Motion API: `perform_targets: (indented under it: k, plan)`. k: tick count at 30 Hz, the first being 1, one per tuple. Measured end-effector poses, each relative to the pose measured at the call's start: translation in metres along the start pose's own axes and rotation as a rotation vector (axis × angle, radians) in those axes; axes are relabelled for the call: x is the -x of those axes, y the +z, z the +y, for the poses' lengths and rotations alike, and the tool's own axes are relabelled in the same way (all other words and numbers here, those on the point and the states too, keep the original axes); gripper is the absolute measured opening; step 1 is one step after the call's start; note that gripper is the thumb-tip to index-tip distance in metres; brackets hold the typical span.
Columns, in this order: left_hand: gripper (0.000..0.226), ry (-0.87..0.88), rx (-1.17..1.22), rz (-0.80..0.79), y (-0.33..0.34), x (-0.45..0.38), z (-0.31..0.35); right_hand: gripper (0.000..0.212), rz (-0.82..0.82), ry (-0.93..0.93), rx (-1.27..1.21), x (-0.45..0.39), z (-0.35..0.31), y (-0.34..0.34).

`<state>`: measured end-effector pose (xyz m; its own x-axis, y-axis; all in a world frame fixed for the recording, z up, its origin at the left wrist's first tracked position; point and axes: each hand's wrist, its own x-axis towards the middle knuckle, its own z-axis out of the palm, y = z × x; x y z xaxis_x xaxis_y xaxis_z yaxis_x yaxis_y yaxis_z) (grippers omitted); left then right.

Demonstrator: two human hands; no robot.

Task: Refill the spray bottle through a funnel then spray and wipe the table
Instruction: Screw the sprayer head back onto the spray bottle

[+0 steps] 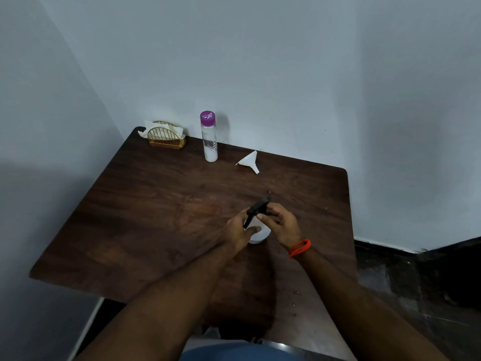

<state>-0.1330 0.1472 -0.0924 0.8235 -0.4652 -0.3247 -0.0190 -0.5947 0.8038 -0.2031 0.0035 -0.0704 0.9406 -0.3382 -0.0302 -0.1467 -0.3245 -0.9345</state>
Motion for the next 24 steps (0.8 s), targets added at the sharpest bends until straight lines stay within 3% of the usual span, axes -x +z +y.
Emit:
perform_targets:
  k: [5, 24]
  plan:
    - [0.064, -0.014, 0.009, 0.013, -0.001, 0.001, 0.002, 0.022, 0.053, 0.082, -0.091, 0.004, -0.003, 0.006]
    - [0.057, -0.142, 0.055, 0.012, -0.003, 0.001, 0.005, 0.036, 0.113, 0.126, -0.118, -0.002, 0.003, 0.022]
